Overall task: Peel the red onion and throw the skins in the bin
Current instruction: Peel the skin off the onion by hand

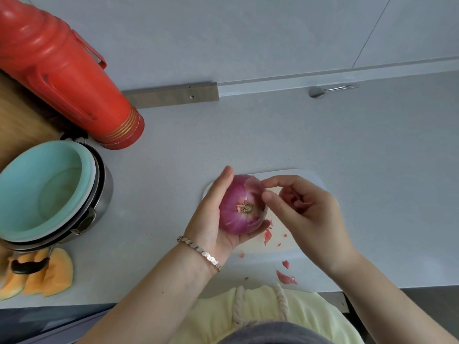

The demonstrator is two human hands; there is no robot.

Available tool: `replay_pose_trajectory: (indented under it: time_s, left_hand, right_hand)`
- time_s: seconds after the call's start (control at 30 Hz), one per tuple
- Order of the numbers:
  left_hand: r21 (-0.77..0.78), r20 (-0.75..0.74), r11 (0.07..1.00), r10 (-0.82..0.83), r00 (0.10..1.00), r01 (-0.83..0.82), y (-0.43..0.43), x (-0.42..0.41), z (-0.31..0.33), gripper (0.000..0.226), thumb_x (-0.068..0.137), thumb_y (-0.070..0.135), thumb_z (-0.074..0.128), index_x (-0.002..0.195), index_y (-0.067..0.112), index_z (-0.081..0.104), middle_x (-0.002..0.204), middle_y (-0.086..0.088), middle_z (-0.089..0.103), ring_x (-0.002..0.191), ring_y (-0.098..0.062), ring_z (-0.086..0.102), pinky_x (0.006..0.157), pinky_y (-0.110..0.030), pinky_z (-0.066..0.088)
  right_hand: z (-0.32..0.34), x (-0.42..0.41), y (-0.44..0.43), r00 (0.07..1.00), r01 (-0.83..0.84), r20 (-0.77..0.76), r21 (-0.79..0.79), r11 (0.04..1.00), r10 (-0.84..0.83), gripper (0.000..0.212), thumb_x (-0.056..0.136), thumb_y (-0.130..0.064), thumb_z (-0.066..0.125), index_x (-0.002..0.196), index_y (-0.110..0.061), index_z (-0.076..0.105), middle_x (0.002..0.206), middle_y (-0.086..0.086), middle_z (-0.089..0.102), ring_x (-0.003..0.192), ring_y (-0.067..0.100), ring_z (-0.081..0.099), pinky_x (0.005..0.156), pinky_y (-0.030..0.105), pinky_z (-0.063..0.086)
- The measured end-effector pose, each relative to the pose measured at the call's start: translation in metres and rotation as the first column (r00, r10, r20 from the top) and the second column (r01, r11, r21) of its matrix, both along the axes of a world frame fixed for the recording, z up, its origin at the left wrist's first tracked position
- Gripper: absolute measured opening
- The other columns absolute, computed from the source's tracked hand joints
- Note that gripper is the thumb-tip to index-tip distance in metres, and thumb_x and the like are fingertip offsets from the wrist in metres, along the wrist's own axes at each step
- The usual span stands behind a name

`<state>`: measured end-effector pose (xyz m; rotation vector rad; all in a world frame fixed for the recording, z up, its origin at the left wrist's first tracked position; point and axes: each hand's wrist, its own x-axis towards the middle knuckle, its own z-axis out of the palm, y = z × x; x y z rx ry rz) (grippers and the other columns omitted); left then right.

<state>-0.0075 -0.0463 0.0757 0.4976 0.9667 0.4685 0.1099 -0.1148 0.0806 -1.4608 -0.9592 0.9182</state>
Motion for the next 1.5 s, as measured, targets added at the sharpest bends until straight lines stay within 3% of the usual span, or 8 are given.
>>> replay_pose_trajectory:
  time_s: [0.2,0.3,0.53,0.77,1.0,1.1,1.23,1.5]
  left_hand:
    - [0.073,0.019,0.994,-0.080,0.997,0.078,0.002,-0.008,-0.008,0.029,0.066,0.035,0.068,0.085,0.012,0.072,0.085,-0.012,0.070,0.073,-0.025,0.067,0.067,-0.037,0.056]
    - [0.162,0.062,0.981,-0.123,0.991,0.111,0.002,-0.008,-0.010,0.022,0.067,0.031,0.062,0.075,0.015,0.075,0.085,-0.012,0.072,0.076,-0.023,0.068,0.072,-0.039,0.055]
    - [0.252,0.009,0.961,-0.121,0.993,0.114,0.005,-0.007,-0.016,0.046,0.057,0.039,0.065,0.090,0.007,0.069,0.091,-0.019,0.067,0.077,-0.026,0.066,0.061,-0.035,0.055]
    - [0.295,-0.036,0.945,-0.137,0.990,0.141,0.005,-0.005,-0.017,0.055,0.055,0.041,0.066,0.096,0.004,0.066,0.097,-0.020,0.064,0.080,-0.028,0.063,0.063,-0.036,0.054]
    - [0.292,-0.064,0.949,-0.107,0.992,0.121,0.004,-0.006,-0.016,0.063,0.054,0.041,0.066,0.099,-0.002,0.063,0.084,-0.015,0.065,0.073,-0.025,0.064,0.061,-0.034,0.055]
    - [0.254,-0.078,0.963,-0.069,0.995,0.087,0.003,-0.005,-0.016,0.072,0.052,0.040,0.068,0.106,-0.007,0.060,0.087,-0.017,0.065,0.075,-0.026,0.065,0.061,-0.035,0.056]
    - [0.194,-0.045,0.978,-0.066,0.997,0.074,0.001,-0.003,-0.014,0.026,0.067,0.030,0.064,0.080,0.008,0.071,0.081,-0.014,0.068,0.072,-0.023,0.068,0.067,-0.039,0.057]
    - [0.106,-0.067,0.994,-0.032,0.997,0.039,0.001,-0.005,-0.018,0.033,0.068,0.032,0.066,0.088,0.007,0.067,0.088,-0.018,0.067,0.080,-0.029,0.065,0.086,-0.052,0.051]
  right_hand:
    - [-0.002,0.016,0.002,0.991,-0.092,0.094,-0.010,0.996,0.092,0.025,0.063,-0.037,0.069,0.087,-0.033,0.064,0.048,-0.011,0.036,0.046,0.006,0.031,0.050,0.012,0.032]
    - [0.000,0.020,-0.001,0.972,-0.170,0.165,0.000,0.986,0.167,0.026,0.063,-0.037,0.073,0.086,-0.033,0.063,0.046,-0.012,0.034,0.047,0.006,0.031,0.052,0.012,0.030]
    - [-0.003,0.017,-0.005,0.912,-0.154,0.390,0.043,0.987,0.125,0.022,0.067,-0.028,0.073,0.084,-0.033,0.060,0.056,-0.009,0.039,0.046,0.005,0.033,0.050,0.006,0.030]
    - [-0.008,0.008,-0.007,0.947,-0.145,0.297,0.058,0.988,0.122,0.025,0.072,-0.025,0.067,0.091,-0.035,0.054,0.056,-0.016,0.044,0.046,0.001,0.037,0.051,0.003,0.031]
    - [-0.009,0.003,-0.008,0.971,-0.155,0.191,0.064,0.986,0.140,0.019,0.078,-0.027,0.067,0.076,-0.036,0.050,0.056,-0.015,0.051,0.048,0.004,0.042,0.052,0.008,0.036]
    - [-0.005,0.002,-0.006,0.974,-0.176,0.153,0.066,0.982,0.164,0.017,0.078,-0.025,0.065,0.071,-0.028,0.050,0.061,-0.028,0.059,0.052,-0.003,0.053,0.054,0.003,0.037]
    - [-0.005,0.004,-0.002,0.979,-0.158,0.133,0.027,0.987,0.153,0.012,0.077,-0.029,0.060,0.069,-0.027,0.051,0.055,-0.019,0.056,0.046,0.000,0.046,0.050,0.004,0.034]
    - [-0.017,0.009,0.001,0.990,-0.144,-0.019,-0.085,0.986,0.142,0.024,0.094,-0.001,0.037,0.090,-0.023,0.043,0.048,-0.010,0.043,0.045,0.008,0.034,0.046,0.016,0.033]
